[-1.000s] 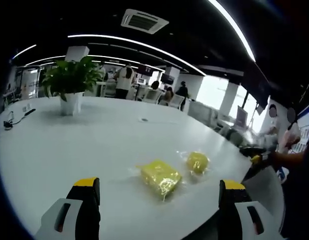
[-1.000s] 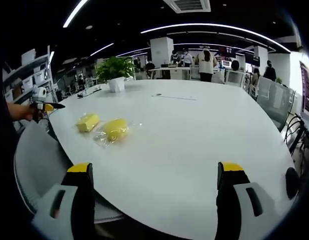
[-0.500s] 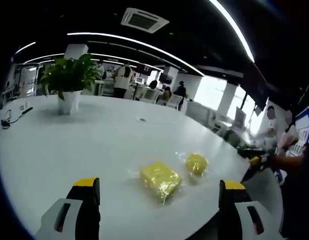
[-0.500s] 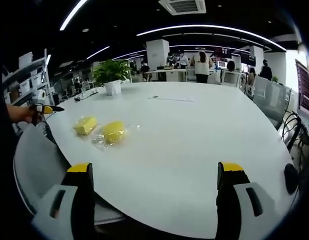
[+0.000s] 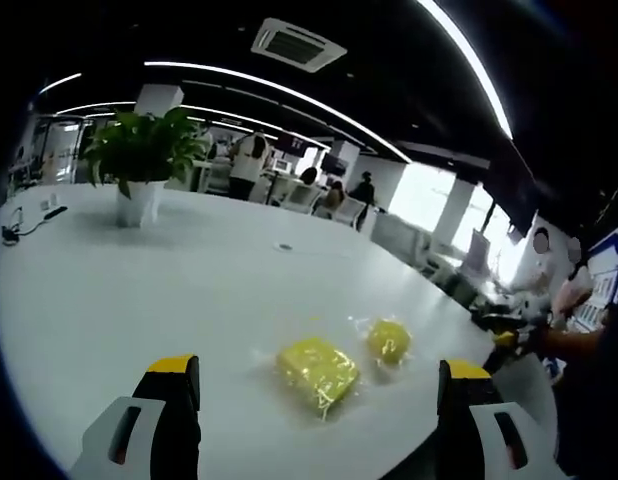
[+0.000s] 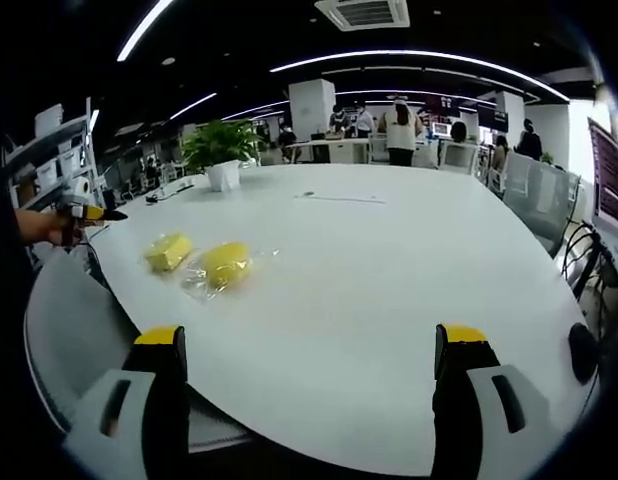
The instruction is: Compare the silicone blocks by pressing each to a similar depth, holding the contact briefly, and releasing to observe deformation and rebound differences across the visible hardness samples.
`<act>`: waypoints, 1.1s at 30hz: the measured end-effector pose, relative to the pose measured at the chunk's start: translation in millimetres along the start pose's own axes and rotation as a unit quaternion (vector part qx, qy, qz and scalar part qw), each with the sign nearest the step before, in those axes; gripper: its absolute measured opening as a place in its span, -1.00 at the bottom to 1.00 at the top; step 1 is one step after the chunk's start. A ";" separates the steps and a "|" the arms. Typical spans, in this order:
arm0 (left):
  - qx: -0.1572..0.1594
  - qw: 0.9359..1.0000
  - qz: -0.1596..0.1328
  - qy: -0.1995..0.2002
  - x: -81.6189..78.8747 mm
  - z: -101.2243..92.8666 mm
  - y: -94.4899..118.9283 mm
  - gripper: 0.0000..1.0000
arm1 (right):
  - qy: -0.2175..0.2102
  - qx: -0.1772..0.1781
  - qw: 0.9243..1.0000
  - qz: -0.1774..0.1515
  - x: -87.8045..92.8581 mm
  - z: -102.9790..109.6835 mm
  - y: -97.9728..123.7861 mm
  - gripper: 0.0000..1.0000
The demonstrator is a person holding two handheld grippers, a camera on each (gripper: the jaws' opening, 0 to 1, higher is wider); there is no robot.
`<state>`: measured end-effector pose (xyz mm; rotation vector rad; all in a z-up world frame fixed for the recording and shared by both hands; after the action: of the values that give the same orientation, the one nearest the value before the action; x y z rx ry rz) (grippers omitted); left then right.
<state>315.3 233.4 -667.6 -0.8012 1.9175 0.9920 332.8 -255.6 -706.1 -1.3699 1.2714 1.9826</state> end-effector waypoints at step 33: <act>0.015 0.946 0.141 0.293 53.9 12.5 -118.2 0.40 | -0.016 0.010 1.000 0.001 10.6 11.1 10.9 0.93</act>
<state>389.8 177.7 -759.1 -0.8885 2.6107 0.9544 314.4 -253.2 -709.6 -1.3219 1.2747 1.9790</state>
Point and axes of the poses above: the point that each gripper's makers call its tool centre point, and the gripper's own axes: y roughly backward along the fingers, z roughly to its left, x roughly out of its underside, the point moved 2 cm from there along y, roughly backward along the fingers
